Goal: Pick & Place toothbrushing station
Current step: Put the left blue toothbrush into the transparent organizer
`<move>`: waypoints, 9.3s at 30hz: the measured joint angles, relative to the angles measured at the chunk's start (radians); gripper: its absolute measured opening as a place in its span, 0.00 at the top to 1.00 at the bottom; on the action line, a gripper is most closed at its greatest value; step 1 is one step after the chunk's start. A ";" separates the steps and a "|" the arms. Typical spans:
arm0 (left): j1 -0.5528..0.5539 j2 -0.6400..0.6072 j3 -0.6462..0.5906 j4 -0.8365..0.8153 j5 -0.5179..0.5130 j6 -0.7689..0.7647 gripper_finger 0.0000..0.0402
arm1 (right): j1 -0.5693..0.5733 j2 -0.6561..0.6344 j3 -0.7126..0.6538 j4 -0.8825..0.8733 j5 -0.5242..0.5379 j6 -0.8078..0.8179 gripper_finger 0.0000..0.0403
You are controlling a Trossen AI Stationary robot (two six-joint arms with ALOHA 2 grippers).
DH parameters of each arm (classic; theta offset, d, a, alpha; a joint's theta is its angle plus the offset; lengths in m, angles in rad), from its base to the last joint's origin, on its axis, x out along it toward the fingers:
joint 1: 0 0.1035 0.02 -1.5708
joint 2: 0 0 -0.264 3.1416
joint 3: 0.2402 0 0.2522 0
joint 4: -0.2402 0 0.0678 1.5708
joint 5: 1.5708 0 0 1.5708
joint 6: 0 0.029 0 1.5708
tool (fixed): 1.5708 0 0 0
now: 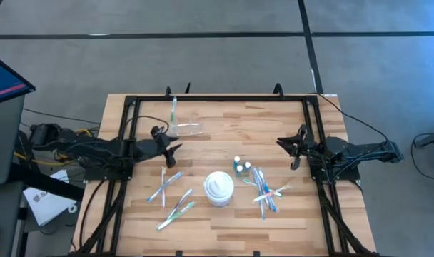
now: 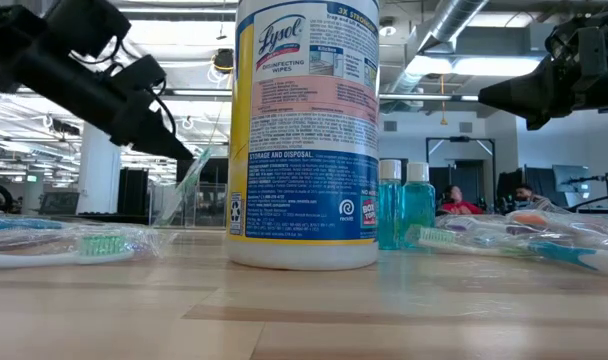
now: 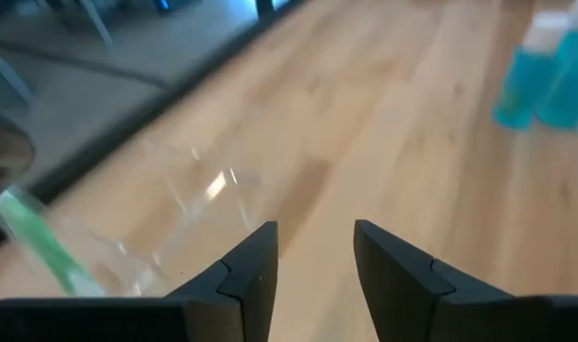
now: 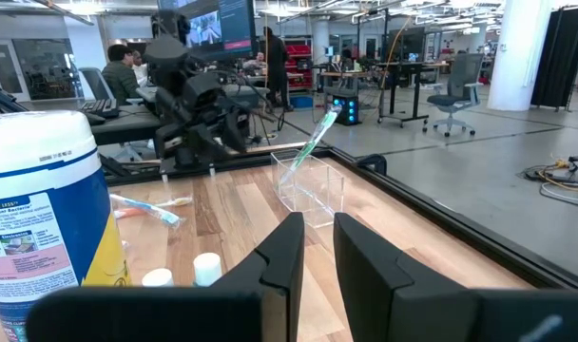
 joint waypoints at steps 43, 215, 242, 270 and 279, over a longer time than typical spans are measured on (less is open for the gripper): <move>-0.245 0.262 0.295 -0.644 0.468 -0.623 0.67 | 0.000 0.000 0.000 0.000 0.000 0.000 0.87; 0.001 -0.066 0.300 -0.216 -0.384 -0.121 0.98 | 0.000 0.000 0.000 0.000 0.000 0.000 0.87; 0.383 -0.133 -0.038 0.457 -0.100 0.112 0.98 | 0.000 0.000 0.000 0.000 0.002 0.000 0.87; 0.461 -0.111 -0.176 0.604 -0.061 0.086 0.98 | 0.000 0.000 0.000 0.000 0.003 0.000 0.87; 0.461 -0.036 -0.176 0.639 -0.061 0.078 0.98 | 0.000 0.000 0.000 0.000 0.003 0.000 0.87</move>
